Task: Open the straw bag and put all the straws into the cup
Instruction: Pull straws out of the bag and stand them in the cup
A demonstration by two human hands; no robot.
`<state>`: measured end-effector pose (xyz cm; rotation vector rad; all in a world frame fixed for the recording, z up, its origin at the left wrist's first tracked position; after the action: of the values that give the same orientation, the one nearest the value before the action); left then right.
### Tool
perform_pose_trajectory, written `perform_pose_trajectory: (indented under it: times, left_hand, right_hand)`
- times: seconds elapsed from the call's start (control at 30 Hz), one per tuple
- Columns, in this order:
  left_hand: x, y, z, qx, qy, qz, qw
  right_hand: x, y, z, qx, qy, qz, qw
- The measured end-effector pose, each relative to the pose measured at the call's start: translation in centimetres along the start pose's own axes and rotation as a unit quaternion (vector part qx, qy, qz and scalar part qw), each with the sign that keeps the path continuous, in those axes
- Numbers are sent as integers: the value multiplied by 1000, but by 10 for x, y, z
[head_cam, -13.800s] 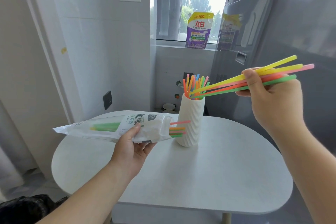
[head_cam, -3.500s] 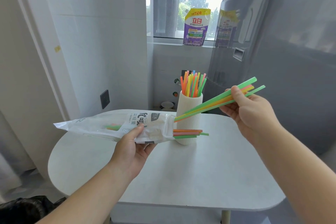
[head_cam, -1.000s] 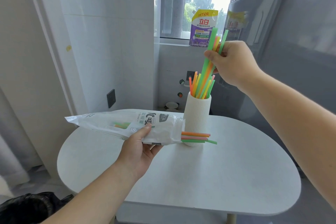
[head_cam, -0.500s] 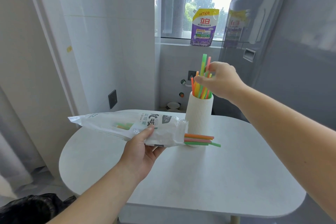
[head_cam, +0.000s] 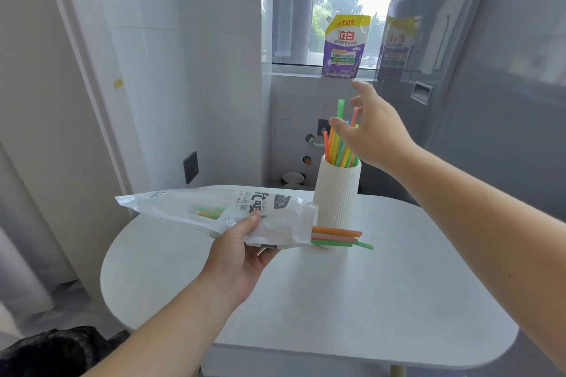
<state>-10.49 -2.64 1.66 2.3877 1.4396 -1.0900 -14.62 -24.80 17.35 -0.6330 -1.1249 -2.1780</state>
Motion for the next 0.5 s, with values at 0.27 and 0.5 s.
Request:
perform_pose_trajectory:
  times: [0.27,0.5]
  left_hand:
    - [-1,-2,-1,-1,4,2,1000]
    - [-2,-3,-1,-5,7,9,1000]
  right_hand:
    - [-2,-4,2,49,-196,155,967]
    - [8,-9,0,46,-63,58,995]
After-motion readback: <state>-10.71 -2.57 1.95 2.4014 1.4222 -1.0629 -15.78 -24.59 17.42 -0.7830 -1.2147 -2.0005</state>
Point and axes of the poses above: each hand's wrist, its own y-axis towards the middle knuckle, its own x-axis out of the back of the hand, z = x × y, the point moved 2 cm from there along y, towards the middle knuckle, and after that the axes turned 6 degrees about y, right-handed, at the moved point
